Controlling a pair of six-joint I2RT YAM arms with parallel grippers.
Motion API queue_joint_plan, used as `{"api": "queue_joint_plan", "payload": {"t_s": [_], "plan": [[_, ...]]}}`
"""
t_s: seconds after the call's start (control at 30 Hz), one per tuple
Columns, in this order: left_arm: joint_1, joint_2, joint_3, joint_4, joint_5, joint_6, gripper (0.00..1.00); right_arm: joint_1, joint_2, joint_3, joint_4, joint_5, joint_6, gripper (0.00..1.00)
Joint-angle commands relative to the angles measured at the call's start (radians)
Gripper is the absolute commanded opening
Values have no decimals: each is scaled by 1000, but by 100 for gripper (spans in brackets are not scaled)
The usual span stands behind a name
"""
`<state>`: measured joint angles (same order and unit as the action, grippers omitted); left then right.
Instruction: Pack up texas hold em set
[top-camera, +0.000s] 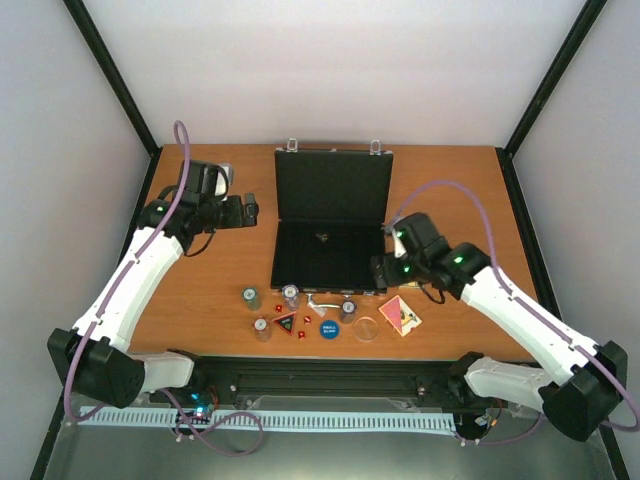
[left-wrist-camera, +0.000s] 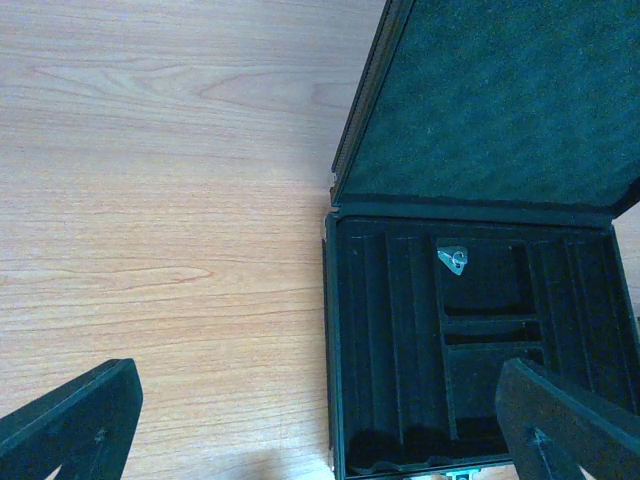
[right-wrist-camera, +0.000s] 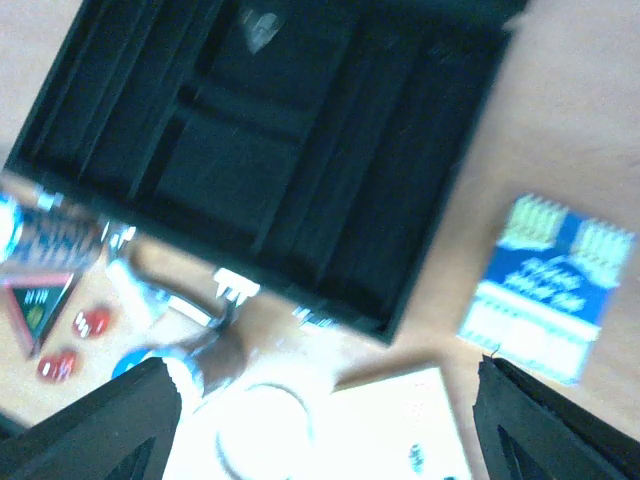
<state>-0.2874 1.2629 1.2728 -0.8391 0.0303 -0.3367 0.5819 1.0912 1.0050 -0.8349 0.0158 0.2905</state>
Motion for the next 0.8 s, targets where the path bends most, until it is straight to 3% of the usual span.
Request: {"api": "queue_joint_plan", "payload": {"t_s": [0.0,0.23,0.77], "plan": [[-3,-7,10,-6,3,-5,100,152,34,-50,4,-23,81,81],[-2,-9,-5,-10,0,-5,100,329,157,-47,31,4,131,80],[-3,-3,-8,-38,17,7,100,394,358,-33,86,-6,155,75]]}}
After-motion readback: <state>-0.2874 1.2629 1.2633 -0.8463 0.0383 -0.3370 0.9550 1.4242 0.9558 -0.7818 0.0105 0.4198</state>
